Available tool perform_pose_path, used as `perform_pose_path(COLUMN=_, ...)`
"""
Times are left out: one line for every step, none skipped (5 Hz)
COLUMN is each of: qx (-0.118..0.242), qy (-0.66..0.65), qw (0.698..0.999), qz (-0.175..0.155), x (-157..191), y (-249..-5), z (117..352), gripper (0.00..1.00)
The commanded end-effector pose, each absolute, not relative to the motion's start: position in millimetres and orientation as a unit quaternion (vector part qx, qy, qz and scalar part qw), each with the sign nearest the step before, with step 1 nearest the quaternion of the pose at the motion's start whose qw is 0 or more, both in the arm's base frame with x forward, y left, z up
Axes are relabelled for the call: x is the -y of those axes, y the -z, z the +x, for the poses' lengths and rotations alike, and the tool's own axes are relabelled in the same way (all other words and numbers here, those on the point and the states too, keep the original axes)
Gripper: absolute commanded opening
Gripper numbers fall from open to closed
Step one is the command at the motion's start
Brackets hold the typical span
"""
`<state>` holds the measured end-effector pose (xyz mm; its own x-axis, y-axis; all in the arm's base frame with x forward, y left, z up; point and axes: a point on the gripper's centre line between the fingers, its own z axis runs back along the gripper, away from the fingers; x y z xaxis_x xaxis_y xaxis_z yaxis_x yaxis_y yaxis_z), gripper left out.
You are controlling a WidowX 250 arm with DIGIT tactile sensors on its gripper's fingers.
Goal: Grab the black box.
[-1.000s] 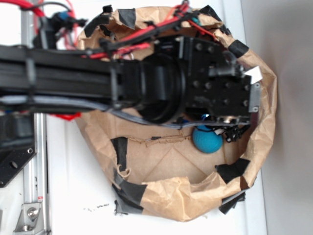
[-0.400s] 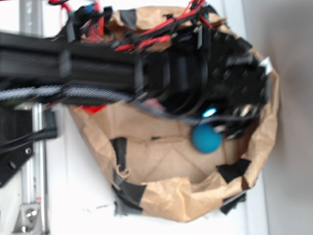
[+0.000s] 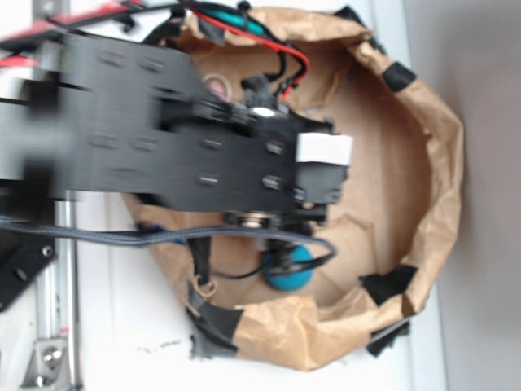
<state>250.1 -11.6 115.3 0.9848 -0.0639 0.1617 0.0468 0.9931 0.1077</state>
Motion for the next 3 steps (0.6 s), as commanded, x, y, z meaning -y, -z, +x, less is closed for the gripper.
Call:
perform_pose_path(qx=0.115, qy=0.038, qw=0.992, qz=0.019, x=-5, y=-215, z=265, gripper=0.00)
perform_pose_path(qx=0.081, qy=0.016, qw=0.996, qz=0.014, x=-8, y=-207, z=270, gripper=0.00)
perform_pose_path(qx=0.071, qy=0.006, qw=0.997, qz=0.014, x=-15, y=-201, z=269, gripper=0.00)
